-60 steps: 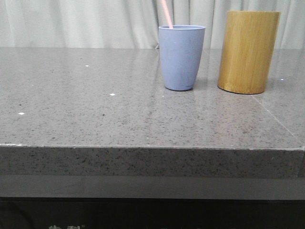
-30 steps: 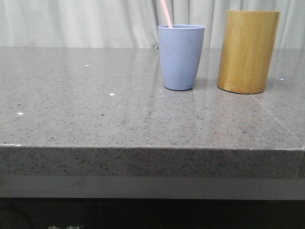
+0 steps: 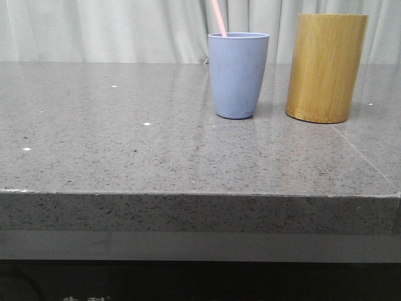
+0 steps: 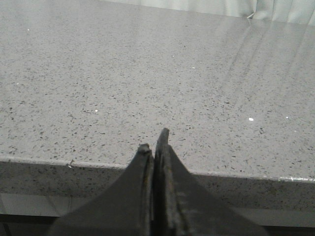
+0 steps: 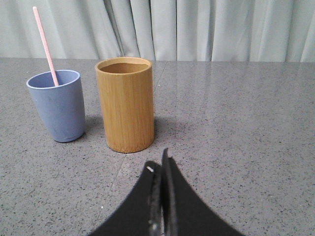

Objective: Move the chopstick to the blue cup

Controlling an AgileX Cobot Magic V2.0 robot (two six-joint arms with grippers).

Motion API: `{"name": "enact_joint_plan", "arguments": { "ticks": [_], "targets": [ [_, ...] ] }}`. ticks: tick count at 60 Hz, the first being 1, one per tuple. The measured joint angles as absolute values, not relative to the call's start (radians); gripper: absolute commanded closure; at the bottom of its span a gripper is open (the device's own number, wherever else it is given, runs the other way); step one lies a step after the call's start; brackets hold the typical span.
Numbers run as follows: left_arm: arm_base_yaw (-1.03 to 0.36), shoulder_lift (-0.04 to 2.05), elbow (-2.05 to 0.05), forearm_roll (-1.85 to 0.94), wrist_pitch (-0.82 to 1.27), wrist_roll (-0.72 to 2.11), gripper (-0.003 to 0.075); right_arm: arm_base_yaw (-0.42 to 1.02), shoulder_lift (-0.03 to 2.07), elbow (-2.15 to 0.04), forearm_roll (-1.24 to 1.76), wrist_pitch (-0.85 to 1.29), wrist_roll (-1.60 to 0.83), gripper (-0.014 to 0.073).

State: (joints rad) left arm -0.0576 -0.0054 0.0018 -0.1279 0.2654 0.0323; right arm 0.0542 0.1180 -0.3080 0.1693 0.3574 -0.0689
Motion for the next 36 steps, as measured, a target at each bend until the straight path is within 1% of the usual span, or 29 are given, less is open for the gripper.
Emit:
{"name": "enact_joint_plan", "arguments": {
  "ticks": [22, 27, 36],
  "targets": [
    [-0.058, -0.005, 0.002, -0.128, 0.265, 0.032, 0.0739, 0.054, 0.118, -0.280, 0.169, 0.338, -0.069, 0.0662],
    [-0.058, -0.005, 0.002, -0.128, 0.265, 0.032, 0.0739, 0.054, 0.118, -0.234, 0.162, 0.307, -0.069, 0.0662],
    [-0.058, -0.005, 0.002, -0.128, 0.265, 0.032, 0.0739, 0.054, 0.092, -0.087, 0.147, 0.225, -0.069, 0.0662]
  ]
}}
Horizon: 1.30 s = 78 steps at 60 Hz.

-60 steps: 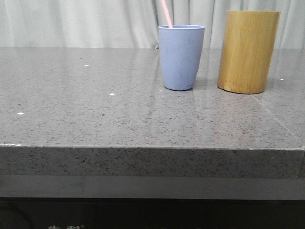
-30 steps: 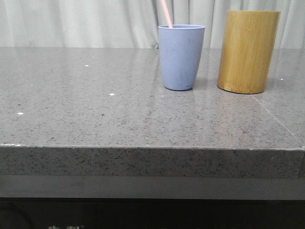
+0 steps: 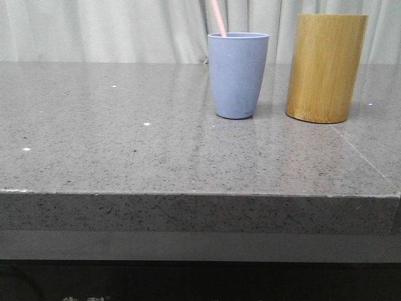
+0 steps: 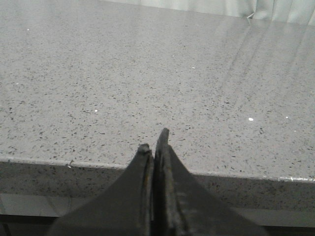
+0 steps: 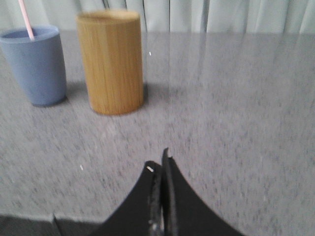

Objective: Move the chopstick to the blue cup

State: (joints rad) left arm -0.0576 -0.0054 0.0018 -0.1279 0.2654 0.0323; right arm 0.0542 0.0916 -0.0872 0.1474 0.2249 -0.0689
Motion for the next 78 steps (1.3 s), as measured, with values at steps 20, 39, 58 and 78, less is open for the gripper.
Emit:
{"name": "enact_joint_plan", "arguments": {
  "ticks": [20, 39, 58, 78],
  "targets": [
    [-0.058, -0.005, 0.002, -0.128, 0.265, 0.032, 0.0739, 0.054, -0.009, 0.028, 0.145, 0.243, -0.069, 0.0662],
    [-0.058, -0.005, 0.002, -0.128, 0.265, 0.032, 0.0739, 0.054, -0.011, 0.028, 0.145, 0.258, -0.069, 0.0662],
    [-0.058, -0.005, 0.002, -0.128, 0.265, 0.032, 0.0739, 0.054, -0.011, 0.028, 0.145, 0.258, -0.069, 0.0662],
    [-0.058, -0.005, 0.002, -0.128, 0.265, 0.032, 0.0739, 0.054, -0.011, 0.028, 0.145, 0.258, -0.069, 0.0662]
  ]
}}
